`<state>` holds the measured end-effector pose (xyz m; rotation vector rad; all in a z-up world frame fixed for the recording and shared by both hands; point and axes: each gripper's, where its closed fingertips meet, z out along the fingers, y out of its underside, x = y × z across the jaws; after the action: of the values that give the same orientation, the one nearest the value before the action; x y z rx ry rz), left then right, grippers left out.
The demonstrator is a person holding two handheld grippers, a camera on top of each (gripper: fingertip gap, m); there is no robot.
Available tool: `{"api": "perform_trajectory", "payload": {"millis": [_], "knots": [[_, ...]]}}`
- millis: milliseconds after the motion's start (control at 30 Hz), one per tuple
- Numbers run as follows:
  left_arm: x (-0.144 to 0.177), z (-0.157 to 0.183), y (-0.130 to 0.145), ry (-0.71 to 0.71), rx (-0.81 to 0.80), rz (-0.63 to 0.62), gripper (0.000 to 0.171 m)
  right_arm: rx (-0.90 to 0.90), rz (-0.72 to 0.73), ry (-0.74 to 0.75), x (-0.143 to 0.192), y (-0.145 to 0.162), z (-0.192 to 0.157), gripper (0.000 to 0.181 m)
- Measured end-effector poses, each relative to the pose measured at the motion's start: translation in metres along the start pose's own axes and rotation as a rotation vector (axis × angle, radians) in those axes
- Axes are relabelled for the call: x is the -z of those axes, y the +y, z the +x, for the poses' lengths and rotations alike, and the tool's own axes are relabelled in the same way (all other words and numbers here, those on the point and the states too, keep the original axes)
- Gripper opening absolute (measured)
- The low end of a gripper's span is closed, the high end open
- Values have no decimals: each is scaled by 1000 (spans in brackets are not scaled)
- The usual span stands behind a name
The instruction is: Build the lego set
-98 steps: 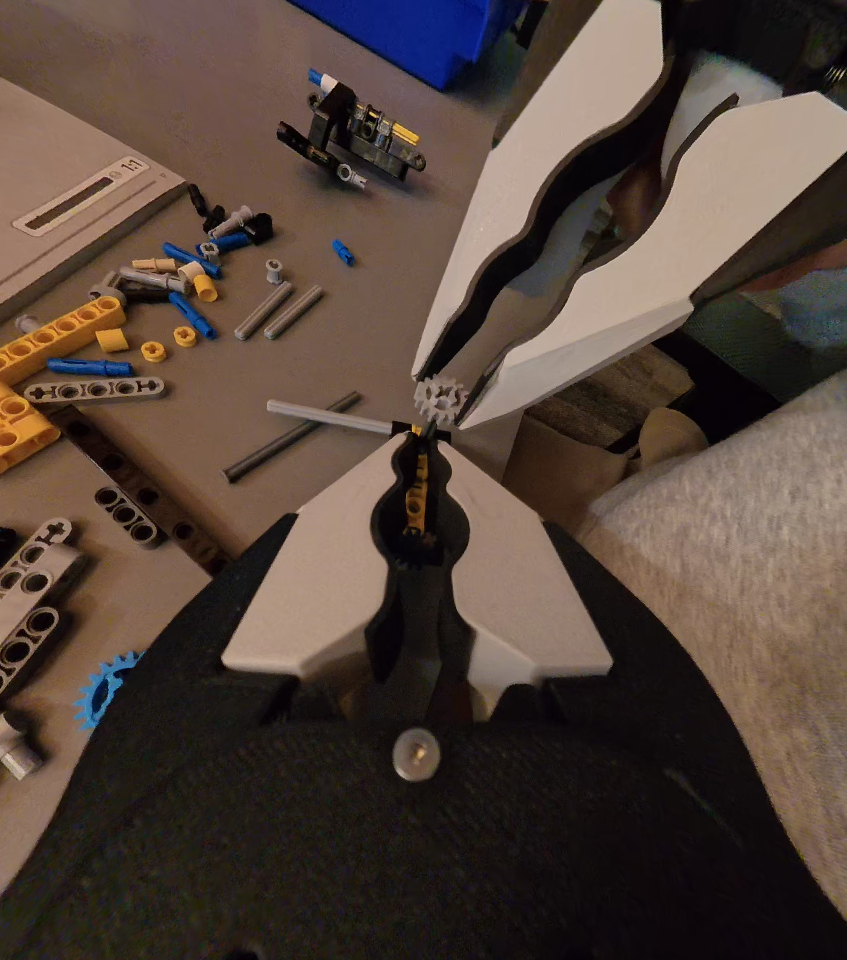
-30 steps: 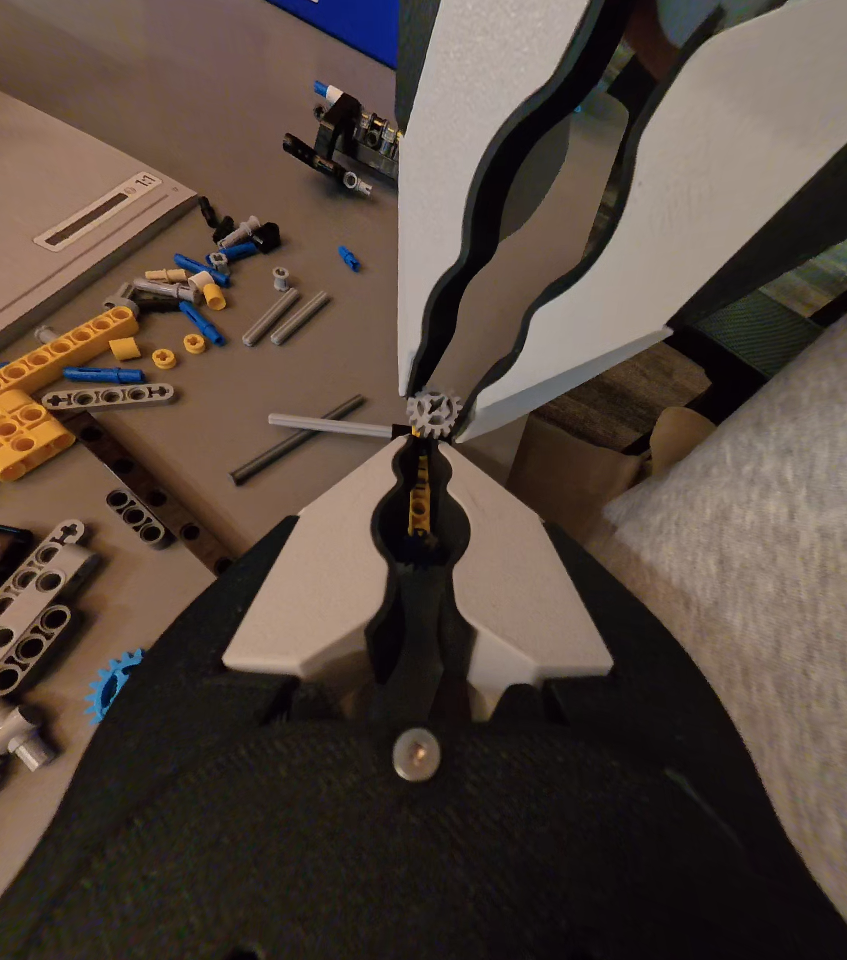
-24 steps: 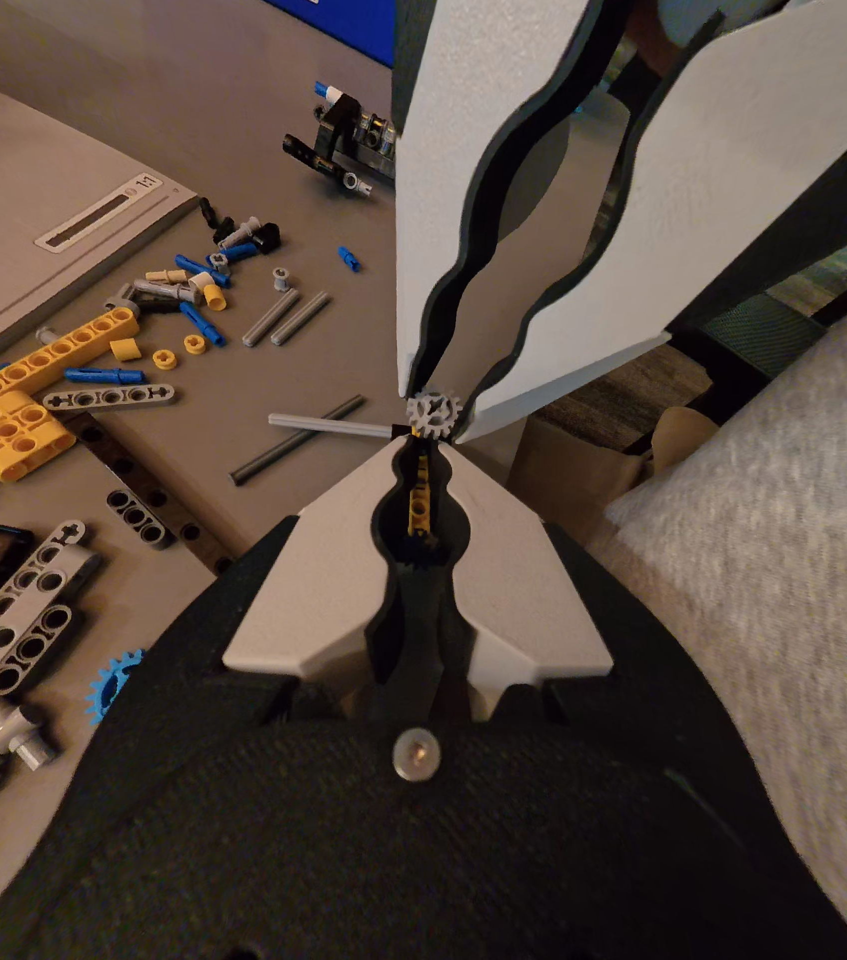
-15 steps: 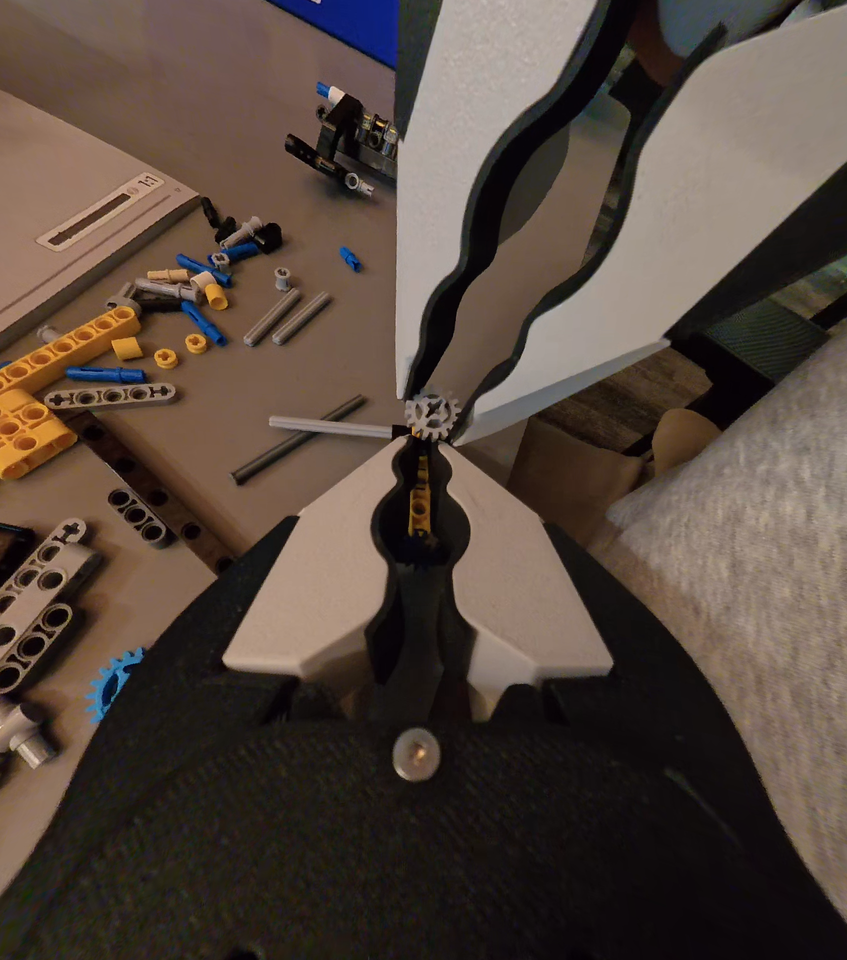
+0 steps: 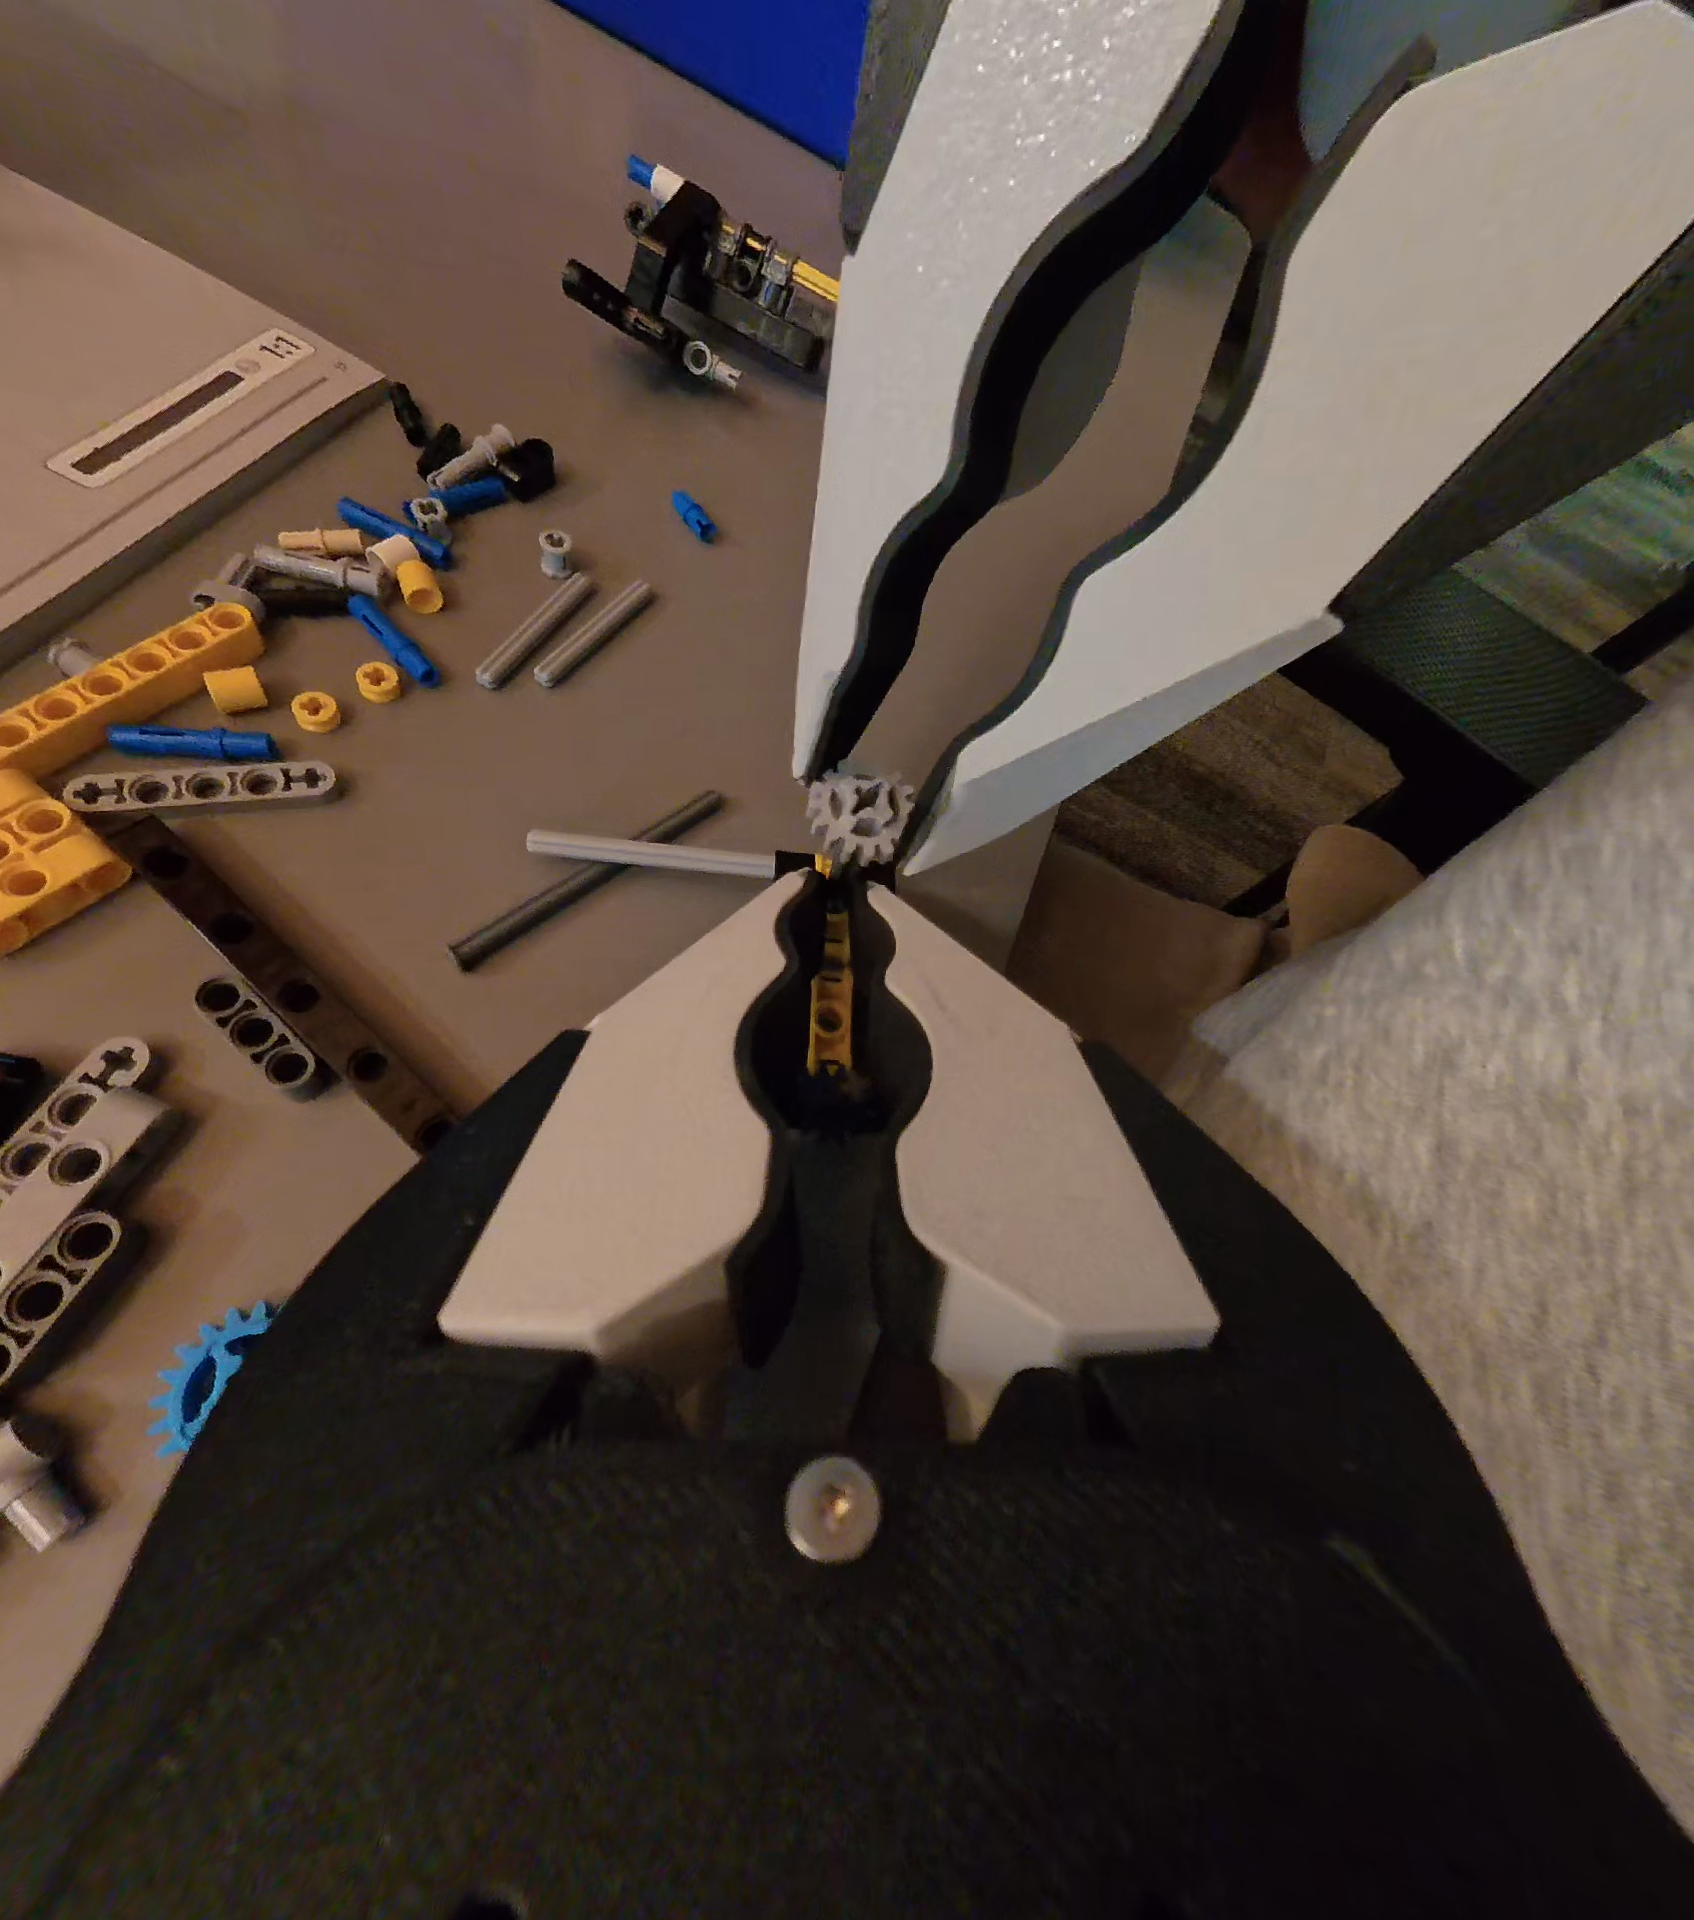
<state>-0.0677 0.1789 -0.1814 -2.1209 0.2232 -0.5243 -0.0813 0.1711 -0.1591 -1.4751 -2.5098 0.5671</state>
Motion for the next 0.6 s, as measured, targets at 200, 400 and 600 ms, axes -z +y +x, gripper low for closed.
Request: {"api": "perform_trajectory", "payload": {"millis": [200,400,600], "knots": [[0,0,0,3,8,1,3,0,41,13,0,-2,1,15],[0,0,0,6,10,0,3,-34,118,32,7,-4,5,16],[0,0,0,6,11,0,3,-131,153,29,14,5,12,16]]}}
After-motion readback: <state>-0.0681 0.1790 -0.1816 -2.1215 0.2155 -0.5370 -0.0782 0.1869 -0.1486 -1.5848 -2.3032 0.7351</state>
